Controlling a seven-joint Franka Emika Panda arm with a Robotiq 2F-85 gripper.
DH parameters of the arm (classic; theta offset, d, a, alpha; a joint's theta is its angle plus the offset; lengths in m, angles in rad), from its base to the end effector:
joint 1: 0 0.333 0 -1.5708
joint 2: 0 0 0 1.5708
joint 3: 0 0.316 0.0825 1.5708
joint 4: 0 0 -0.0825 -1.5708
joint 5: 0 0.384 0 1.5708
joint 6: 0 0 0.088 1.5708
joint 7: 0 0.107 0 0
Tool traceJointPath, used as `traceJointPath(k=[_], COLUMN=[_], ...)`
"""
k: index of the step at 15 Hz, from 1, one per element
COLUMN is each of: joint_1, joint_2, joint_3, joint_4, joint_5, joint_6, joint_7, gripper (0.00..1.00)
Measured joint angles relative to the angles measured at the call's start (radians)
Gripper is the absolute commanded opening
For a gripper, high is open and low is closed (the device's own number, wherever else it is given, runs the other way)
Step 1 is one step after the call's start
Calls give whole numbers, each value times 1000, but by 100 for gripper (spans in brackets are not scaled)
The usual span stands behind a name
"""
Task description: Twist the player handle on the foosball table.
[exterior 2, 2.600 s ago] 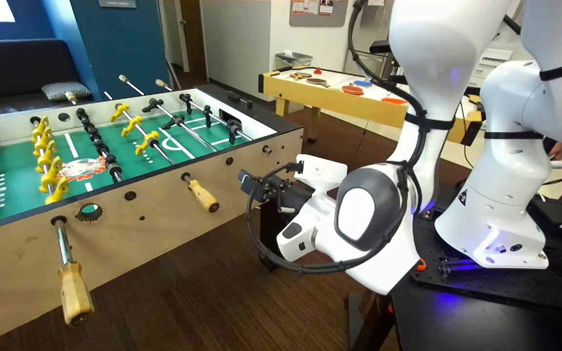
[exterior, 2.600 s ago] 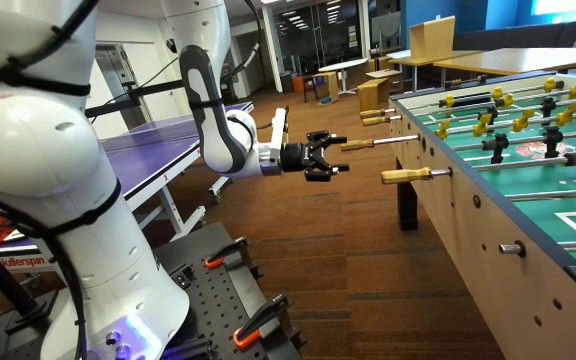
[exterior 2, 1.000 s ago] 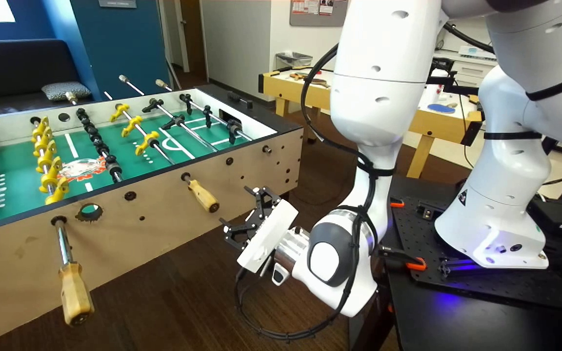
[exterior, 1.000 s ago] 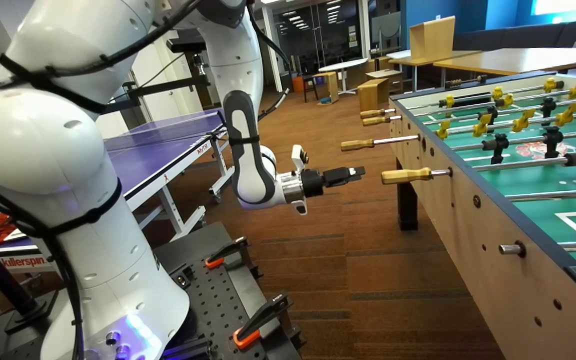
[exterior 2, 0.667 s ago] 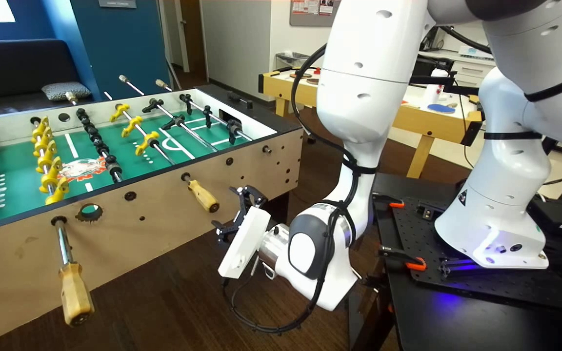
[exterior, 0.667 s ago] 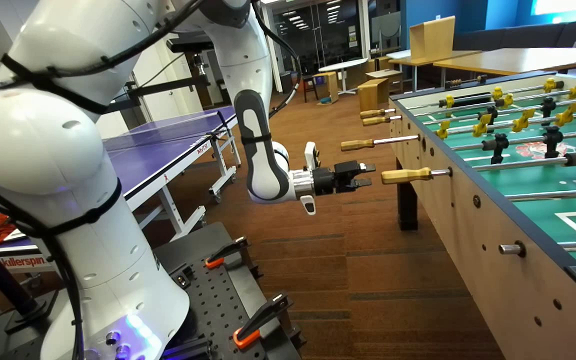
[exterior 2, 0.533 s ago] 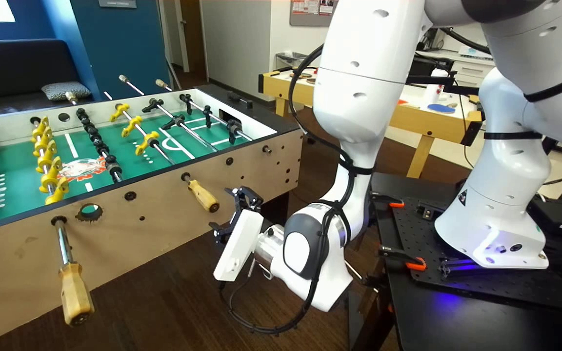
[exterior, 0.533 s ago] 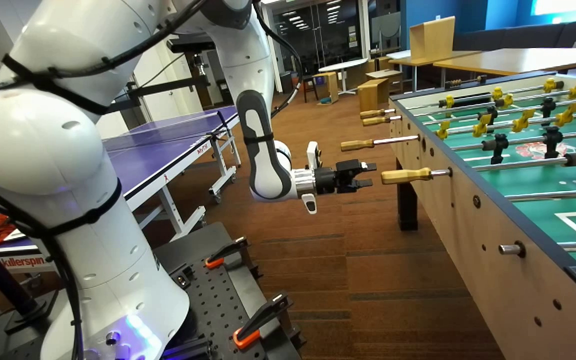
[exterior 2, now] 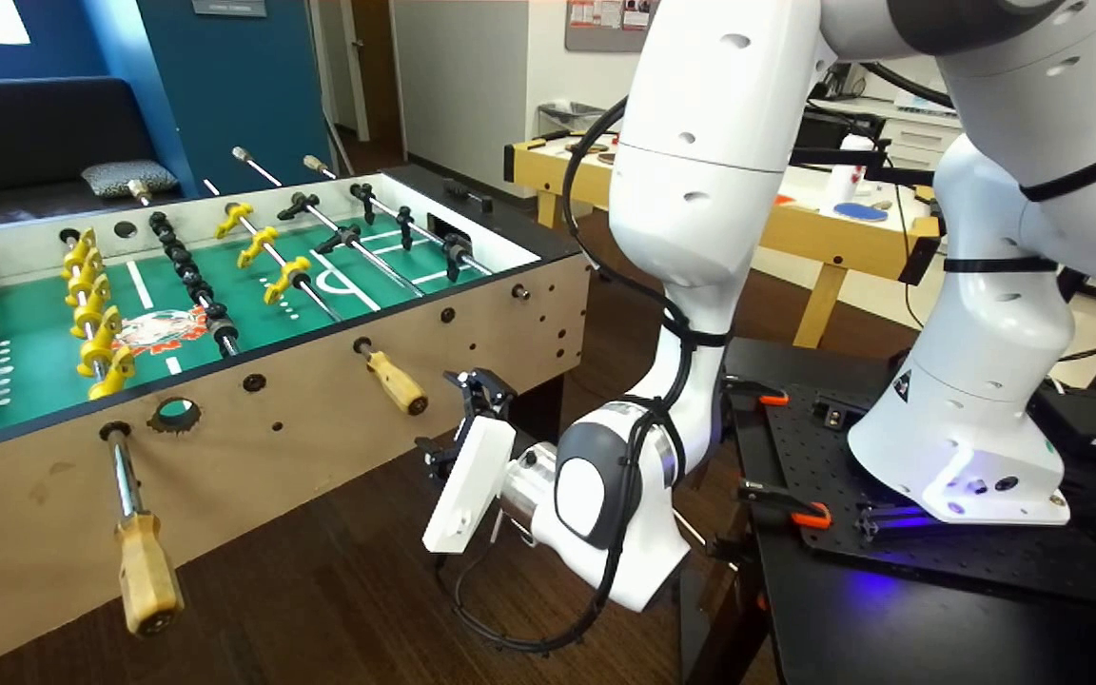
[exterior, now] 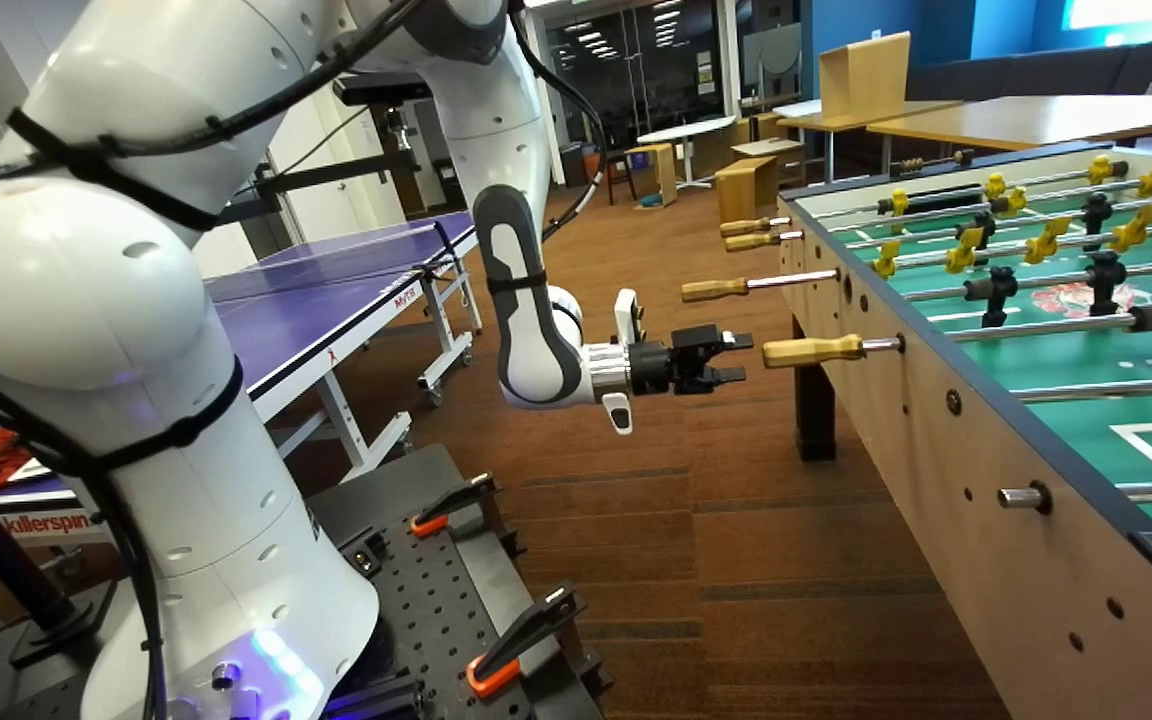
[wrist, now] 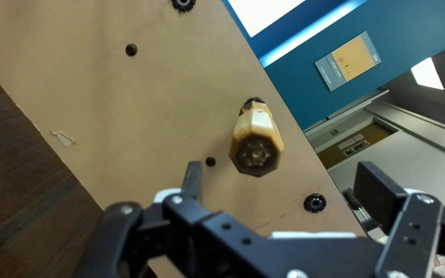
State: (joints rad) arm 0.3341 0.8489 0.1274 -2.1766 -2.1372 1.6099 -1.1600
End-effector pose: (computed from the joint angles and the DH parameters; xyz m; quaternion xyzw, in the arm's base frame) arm 0.4667 0.1446 0.0180 -0.1524 0.7101 -0.4911 0.4809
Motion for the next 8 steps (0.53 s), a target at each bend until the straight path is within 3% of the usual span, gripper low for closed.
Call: traceJointPath(k=[8], joint_1=[-30], joint_2=[48], joint_3=[-20], joint_4=[74], joint_5=[44], joint_6=[0], joint_7=[-164], gripper=[100])
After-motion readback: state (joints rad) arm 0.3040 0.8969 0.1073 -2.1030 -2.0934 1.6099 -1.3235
